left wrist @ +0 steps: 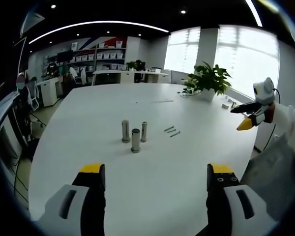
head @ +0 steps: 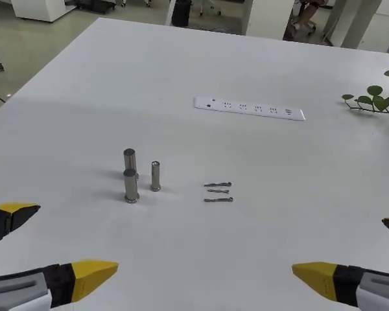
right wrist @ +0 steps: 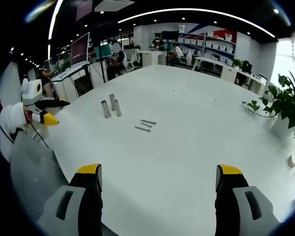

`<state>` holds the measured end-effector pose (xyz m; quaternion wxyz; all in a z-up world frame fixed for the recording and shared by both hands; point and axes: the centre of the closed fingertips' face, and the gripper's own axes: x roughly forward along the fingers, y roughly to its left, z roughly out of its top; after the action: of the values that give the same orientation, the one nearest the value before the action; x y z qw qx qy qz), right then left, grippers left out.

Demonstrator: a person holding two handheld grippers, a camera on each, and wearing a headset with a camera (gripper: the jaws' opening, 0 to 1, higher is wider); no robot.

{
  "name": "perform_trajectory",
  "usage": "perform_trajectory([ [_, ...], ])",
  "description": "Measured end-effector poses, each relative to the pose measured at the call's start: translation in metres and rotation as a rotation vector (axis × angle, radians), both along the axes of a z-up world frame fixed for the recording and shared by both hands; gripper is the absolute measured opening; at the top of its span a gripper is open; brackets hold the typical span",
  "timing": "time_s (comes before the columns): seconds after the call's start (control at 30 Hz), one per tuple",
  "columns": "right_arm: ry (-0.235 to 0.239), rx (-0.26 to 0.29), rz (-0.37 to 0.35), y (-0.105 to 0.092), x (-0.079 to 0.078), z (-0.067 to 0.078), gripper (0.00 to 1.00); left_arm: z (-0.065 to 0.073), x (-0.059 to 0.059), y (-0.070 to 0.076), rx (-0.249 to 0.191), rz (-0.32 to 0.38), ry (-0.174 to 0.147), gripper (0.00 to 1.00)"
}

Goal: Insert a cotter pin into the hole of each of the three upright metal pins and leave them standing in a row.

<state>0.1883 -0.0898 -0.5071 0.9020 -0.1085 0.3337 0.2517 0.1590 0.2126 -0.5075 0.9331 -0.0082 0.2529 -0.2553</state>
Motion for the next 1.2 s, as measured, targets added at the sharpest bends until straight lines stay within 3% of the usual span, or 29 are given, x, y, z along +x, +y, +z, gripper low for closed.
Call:
perform_trajectory([
  [0.13, 0.006, 0.003, -0.005, -0.001, 0.000, -0.002, 0.94, 0.005, 0.006, -0.002, -0.006, -0.016, -0.020, 0.83],
  [0.47, 0.022, 0.002, -0.001, 0.003, -0.004, -0.007, 0.94, 0.006, 0.023, -0.002, 0.002, -0.043, -0.031, 0.75],
  [0.77, 0.031, 0.002, -0.004, 0.004, -0.007, -0.009, 0.94, 0.010, 0.048, -0.005, 0.012, -0.079, -0.056, 0.63],
  [1.2, 0.046, 0.000, -0.017, 0.000, -0.008, -0.013, 0.94, 0.008, 0.081, -0.011, 0.016, -0.115, -0.063, 0.52],
])
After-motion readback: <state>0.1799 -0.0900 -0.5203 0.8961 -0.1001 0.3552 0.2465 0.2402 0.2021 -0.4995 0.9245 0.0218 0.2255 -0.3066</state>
